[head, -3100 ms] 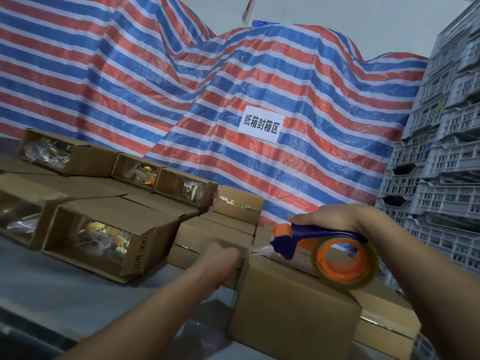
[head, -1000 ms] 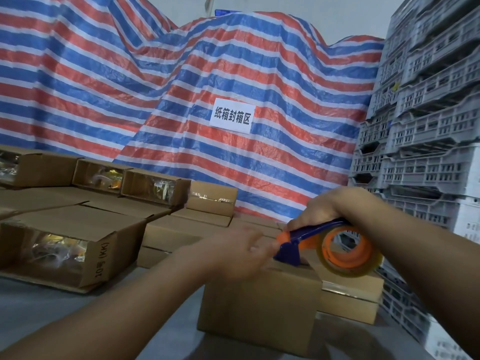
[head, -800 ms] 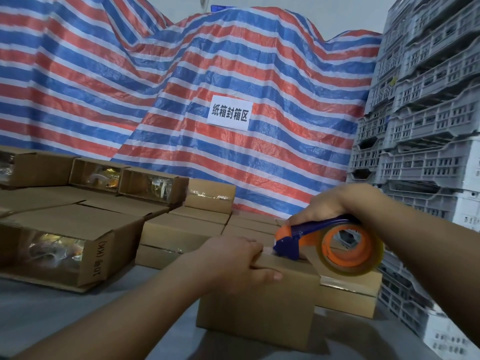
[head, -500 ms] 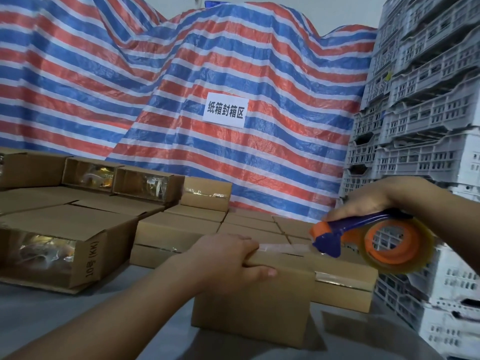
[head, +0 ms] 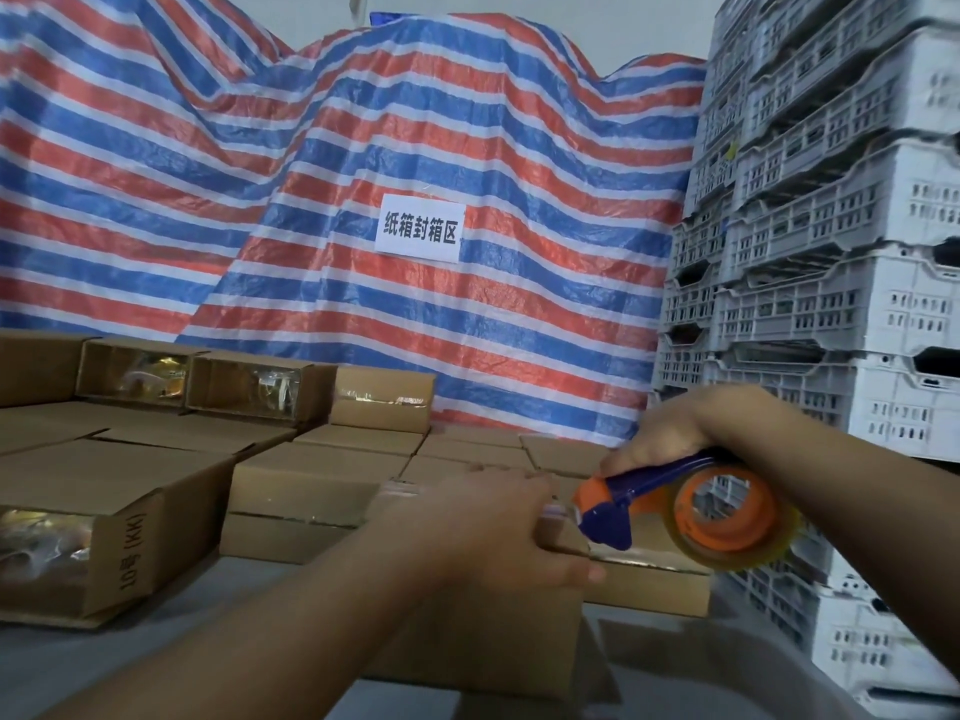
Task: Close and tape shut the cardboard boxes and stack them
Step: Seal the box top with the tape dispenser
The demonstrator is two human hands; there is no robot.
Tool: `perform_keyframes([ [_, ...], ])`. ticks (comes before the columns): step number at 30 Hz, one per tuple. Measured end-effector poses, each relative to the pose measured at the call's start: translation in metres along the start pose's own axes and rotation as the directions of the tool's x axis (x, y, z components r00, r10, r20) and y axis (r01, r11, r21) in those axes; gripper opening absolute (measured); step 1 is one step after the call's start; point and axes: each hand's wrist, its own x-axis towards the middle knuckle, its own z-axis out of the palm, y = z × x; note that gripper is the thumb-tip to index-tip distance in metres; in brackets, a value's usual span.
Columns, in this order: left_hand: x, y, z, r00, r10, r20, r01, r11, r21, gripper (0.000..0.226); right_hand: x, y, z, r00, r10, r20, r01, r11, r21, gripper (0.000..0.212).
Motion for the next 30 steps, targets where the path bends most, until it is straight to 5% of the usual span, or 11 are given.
perform_keyframes([
  [2, 0.004, 0.007, 0.007, 0.997, 0.02, 0.074, -0.017, 0.999, -0.038, 0.07, -0.001, 0.0, 0.0, 1.0, -0.007, 0.003, 0.007, 1.0, -0.001, 0.087],
  [9, -0.001, 0.006, 0.016, 0.998, 0.057, 0.003, -0.057, 0.997, 0.053, 0.076, -0.005, 0.021, -0.003, 0.993, -0.101, -0.055, 0.107, 0.988, 0.11, 0.094],
  [16, -0.004, 0.005, 0.016, 0.996, 0.084, -0.037, -0.082, 0.996, 0.035, 0.066, -0.023, 0.051, -0.014, 0.989, -0.142, -0.046, 0.149, 0.96, 0.236, 0.049],
  [21, -0.005, 0.006, 0.016, 0.996, 0.079, -0.042, -0.078, 0.997, 0.02, 0.06, -0.016, 0.003, 0.01, 0.999, -0.031, -0.026, 0.023, 0.969, -0.247, 0.072],
  [25, -0.006, 0.004, 0.019, 0.997, 0.053, -0.049, -0.052, 0.998, 0.021, 0.066, 0.002, -0.03, 0.058, 0.997, -0.055, -0.055, 0.006, 0.756, -0.655, 0.06],
  [30, -0.003, 0.001, 0.02, 0.998, 0.052, -0.017, -0.052, 0.997, 0.05, 0.076, 0.009, 0.003, 0.095, 0.952, -0.178, -0.249, 0.035, 0.872, -0.488, 0.059],
])
